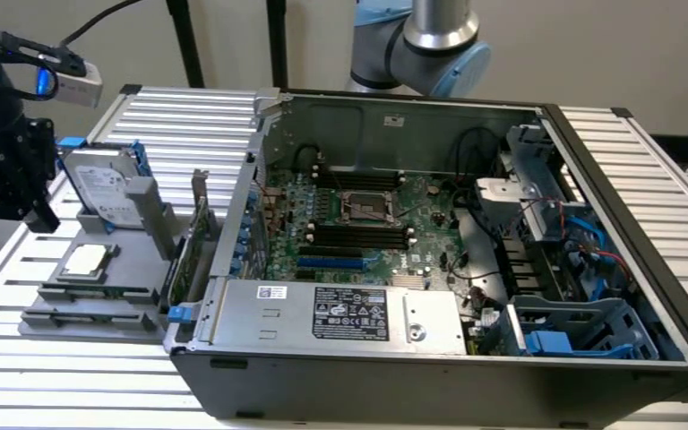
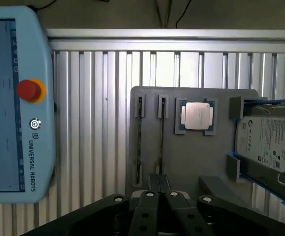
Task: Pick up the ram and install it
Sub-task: 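Pick up the ram and move it above insertion slot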
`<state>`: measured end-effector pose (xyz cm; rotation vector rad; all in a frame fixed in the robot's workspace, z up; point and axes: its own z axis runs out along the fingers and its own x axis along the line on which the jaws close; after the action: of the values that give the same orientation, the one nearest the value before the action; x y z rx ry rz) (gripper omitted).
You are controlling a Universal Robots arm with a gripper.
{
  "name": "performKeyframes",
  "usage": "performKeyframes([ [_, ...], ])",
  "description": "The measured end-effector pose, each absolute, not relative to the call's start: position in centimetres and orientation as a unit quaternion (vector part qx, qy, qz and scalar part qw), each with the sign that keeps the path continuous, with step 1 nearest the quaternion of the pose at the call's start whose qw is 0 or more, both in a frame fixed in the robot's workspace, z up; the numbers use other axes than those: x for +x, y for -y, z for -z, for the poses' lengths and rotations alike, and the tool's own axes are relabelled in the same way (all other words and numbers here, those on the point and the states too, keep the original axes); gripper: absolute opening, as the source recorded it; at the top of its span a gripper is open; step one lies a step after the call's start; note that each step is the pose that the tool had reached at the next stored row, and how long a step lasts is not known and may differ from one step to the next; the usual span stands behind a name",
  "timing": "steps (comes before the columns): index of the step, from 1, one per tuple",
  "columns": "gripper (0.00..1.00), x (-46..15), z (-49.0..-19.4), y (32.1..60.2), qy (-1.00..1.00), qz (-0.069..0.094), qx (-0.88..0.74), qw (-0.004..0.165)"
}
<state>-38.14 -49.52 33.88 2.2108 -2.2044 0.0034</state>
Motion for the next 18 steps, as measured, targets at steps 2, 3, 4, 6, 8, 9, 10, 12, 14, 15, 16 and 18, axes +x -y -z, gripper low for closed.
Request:
performKeyframes([
  [2,0.11,-38.4,-33.9,50.0,0.706,-0.001,0.709,0.010],
  [3,0.11,-38.5,-33.9,50.3,0.705,-0.001,0.709,0.010],
  [4,0.11,-38.5,-33.9,50.6,0.705,-0.001,0.709,0.010],
  [6,0.11,-38.5,-33.8,51.0,0.704,-0.001,0.711,0.010],
  [8,0.11,-38.5,-33.7,51.0,0.701,-0.001,0.713,0.010],
  [9,0.11,-38.5,-33.7,51.0,0.700,-0.001,0.714,0.010],
  [10,0.11,-38.5,-33.7,51.0,0.699,-0.001,0.715,0.010],
  [12,0.12,-38.5,-33.6,51.0,0.698,-0.001,0.716,0.010],
  [14,0.24,-38.5,-33.6,51.0,0.697,-0.001,0.717,0.010],
  [15,0.24,-38.5,-33.5,51.0,0.697,-0.001,0.717,0.010],
  [16,0.24,-38.5,-33.4,51.0,0.696,-0.001,0.718,0.010],
  [18,0.31,-38.5,-33.1,51.1,0.696,-0.001,0.718,0.010],
])
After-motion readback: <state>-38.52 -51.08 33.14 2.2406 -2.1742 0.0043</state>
